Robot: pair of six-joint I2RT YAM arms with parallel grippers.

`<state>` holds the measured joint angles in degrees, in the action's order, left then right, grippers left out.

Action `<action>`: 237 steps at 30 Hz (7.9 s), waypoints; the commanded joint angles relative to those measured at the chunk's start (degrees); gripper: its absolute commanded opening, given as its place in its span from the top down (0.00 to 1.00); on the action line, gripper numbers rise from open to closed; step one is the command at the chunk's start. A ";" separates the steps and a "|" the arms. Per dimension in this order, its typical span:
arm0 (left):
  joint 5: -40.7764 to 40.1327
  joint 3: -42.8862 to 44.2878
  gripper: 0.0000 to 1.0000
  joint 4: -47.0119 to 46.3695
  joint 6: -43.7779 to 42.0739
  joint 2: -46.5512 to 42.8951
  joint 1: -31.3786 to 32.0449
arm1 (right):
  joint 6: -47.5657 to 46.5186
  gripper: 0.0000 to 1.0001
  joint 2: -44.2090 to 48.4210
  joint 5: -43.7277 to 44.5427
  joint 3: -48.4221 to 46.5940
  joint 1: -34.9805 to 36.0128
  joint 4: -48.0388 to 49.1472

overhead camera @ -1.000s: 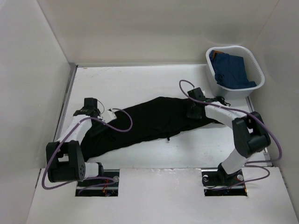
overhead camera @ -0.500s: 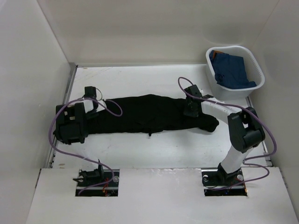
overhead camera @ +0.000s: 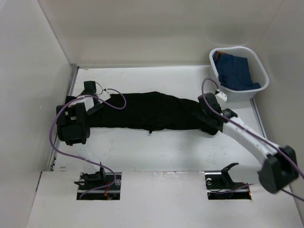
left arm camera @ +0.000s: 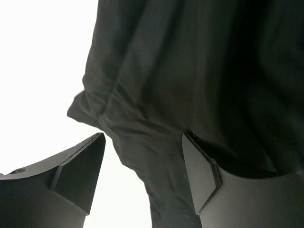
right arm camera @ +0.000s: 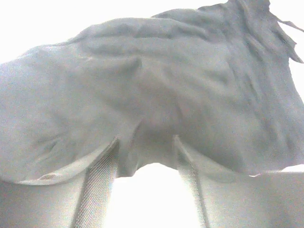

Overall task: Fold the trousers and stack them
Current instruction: Fold the trousers

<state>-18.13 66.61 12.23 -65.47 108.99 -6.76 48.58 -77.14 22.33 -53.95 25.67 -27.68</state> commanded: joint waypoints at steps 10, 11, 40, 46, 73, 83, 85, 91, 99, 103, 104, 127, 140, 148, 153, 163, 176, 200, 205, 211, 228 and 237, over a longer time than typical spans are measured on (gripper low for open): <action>1.87 -4.73 0.35 -0.19 4.48 -6.77 -0.66 | 41.59 0.19 15.00 6.24 12.91 2.16 -9.76; 1.70 -4.73 0.35 -0.19 4.74 -6.95 -0.66 | 42.29 0.18 15.53 6.93 13.34 0.40 -9.76; 1.43 -7.55 0.34 0.69 5.79 -9.94 -1.45 | 39.75 0.14 21.77 -7.20 18.97 -18.33 -7.74; 1.43 -7.55 0.34 0.87 5.53 -9.94 -1.37 | 38.44 0.11 23.61 -9.76 18.97 -18.33 -11.60; 1.43 -9.22 0.34 0.95 5.62 -10.73 -3.21 | 14.73 1.00 11.23 -3.34 5.53 -20.62 4.03; 1.43 -8.34 0.34 0.95 5.44 -10.29 -2.69 | -18.21 1.00 6.04 2.10 1.74 -11.13 28.08; 1.43 -8.16 0.34 0.95 5.62 -10.20 -2.51 | -26.04 1.00 6.74 1.49 4.89 -9.20 37.57; 1.26 -8.69 0.34 0.95 6.23 -10.73 -1.98 | -15.30 0.97 5.96 6.32 7.12 -10.76 23.00; 1.26 -9.39 0.34 0.95 6.94 -10.73 -1.98 | 6.86 0.39 6.30 -3.94 9.73 -17.01 7.81; 1.26 -9.92 0.34 0.95 7.29 -10.90 -1.98 | 11.62 0.16 4.20 -7.73 13.26 -19.65 9.66; 1.26 -10.09 0.34 0.95 7.29 -10.99 -1.98 | 12.50 0.11 3.24 -8.61 13.61 -20.09 9.84; 2.75 -10.54 0.34 0.08 8.52 -15.12 -8.13 | 9.88 0.59 -23.04 -13.18 -8.89 -21.32 -2.03; 12.40 -5.62 0.30 7.09 15.46 -24.62 -16.56 | -0.48 1.00 -7.96 2.53 -5.02 -19.83 -3.25; 15.67 -4.47 0.30 12.03 18.80 -22.78 -14.04 | -19.90 1.00 10.86 10.18 -7.65 -19.83 -4.31; 14.88 -2.63 0.30 13.43 21.26 -17.95 -5.34 | -33.26 1.00 14.48 10.81 -14.32 -19.74 -4.40; 15.40 4.84 0.34 18.27 29.34 -5.64 5.84 | -41.28 1.00 -1.58 21.60 -28.82 5.28 -4.84; 20.32 6.95 0.90 19.41 35.23 2.54 5.40 | -39.00 0.99 -22.43 28.65 -43.07 22.79 -2.12; 14.97 6.07 0.96 17.65 34.18 -0.52 6.11 | -39.70 0.99 13.07 23.47 -8.10 1.88 2.46; 14.35 9.49 0.63 17.48 34.71 -10.26 6.28 | -37.60 0.99 13.34 22.67 -6.52 2.14 3.07; 18.81 14.34 0.47 20.37 36.11 -18.54 10.04 | -34.61 0.99 13.33 20.74 -5.20 2.14 3.16; 17.44 6.60 0.51 23.81 37.00 0.08 16.14 | -33.89 0.98 19.22 15.82 -0.80 -9.62 5.35; 17.15 6.52 0.51 22.84 34.27 -0.61 8.21 | -36.71 0.98 19.58 13.36 -2.12 -14.21 11.15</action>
<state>0.27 73.17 34.81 -29.28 108.55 1.56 13.78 -56.97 36.32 -54.37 11.31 -22.39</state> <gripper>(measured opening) 0.489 0.123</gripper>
